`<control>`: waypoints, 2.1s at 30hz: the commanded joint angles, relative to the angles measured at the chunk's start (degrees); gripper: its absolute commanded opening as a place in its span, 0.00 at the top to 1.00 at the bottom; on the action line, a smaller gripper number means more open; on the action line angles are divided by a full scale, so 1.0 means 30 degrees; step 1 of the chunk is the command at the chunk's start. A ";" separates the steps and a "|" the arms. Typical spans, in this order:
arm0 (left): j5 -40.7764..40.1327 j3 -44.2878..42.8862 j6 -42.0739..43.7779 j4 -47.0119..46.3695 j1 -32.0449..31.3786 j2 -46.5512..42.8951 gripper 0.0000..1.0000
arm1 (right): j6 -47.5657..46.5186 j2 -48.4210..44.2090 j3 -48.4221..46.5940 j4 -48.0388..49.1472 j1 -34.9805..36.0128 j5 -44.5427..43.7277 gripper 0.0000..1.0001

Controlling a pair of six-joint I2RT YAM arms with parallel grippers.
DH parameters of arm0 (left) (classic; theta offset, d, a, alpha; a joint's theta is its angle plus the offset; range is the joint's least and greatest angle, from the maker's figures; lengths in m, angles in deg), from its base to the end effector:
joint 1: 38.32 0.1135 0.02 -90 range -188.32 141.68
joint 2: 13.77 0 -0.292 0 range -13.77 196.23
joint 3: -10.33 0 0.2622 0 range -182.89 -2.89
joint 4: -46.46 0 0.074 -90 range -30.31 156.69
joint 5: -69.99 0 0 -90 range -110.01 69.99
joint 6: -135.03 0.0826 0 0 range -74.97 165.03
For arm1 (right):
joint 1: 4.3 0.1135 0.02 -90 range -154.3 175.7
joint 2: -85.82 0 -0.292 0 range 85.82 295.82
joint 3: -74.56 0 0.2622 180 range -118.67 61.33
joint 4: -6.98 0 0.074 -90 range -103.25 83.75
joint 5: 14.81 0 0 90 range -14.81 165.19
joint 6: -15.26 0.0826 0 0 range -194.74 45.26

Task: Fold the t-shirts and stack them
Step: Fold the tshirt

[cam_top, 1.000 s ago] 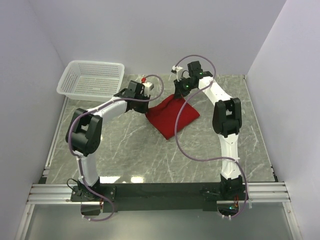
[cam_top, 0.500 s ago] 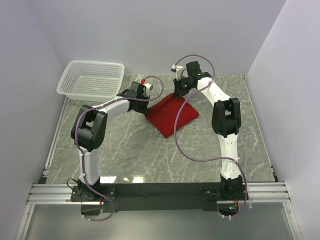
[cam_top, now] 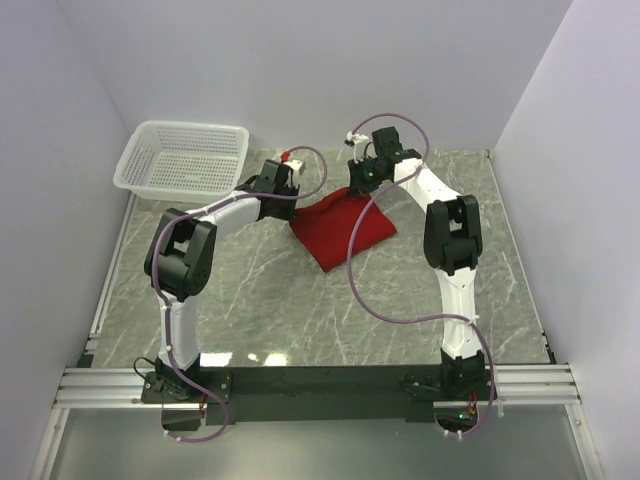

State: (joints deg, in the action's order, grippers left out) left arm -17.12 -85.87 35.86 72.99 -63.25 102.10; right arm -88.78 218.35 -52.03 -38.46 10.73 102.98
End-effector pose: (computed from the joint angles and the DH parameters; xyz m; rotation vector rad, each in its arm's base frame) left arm 0.4540 -0.2156 0.1750 0.3536 2.3770 -0.3412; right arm 0.5405 0.1850 0.1866 -0.8067 2.2795 0.6032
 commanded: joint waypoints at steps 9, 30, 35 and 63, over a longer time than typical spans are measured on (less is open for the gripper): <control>-0.4157 -0.1080 -0.1456 -0.1357 0.0077 -0.2554 0.27 | 0.3596 -0.1633 -0.1444 0.1387 -0.0291 -0.3756 0.41; 0.1320 0.9608 -0.7049 -0.3700 -0.0245 -1.0996 0.33 | 0.2747 0.2902 -0.7446 -0.3237 -0.0907 -0.1002 0.40; 0.1525 1.0871 -0.7988 -0.4110 -0.0362 -1.2050 0.32 | 0.3187 0.3517 -0.7214 -0.3590 -0.0586 -0.0856 0.41; 0.1056 1.2220 -0.8955 -0.3701 -0.0773 -1.3927 0.33 | 0.6525 0.2350 -0.4672 -0.1045 -0.1434 -0.1120 1.00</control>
State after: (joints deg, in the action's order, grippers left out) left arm -13.60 -49.94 9.39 62.97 -65.26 61.88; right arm -71.25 230.72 -69.40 -46.08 8.39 99.13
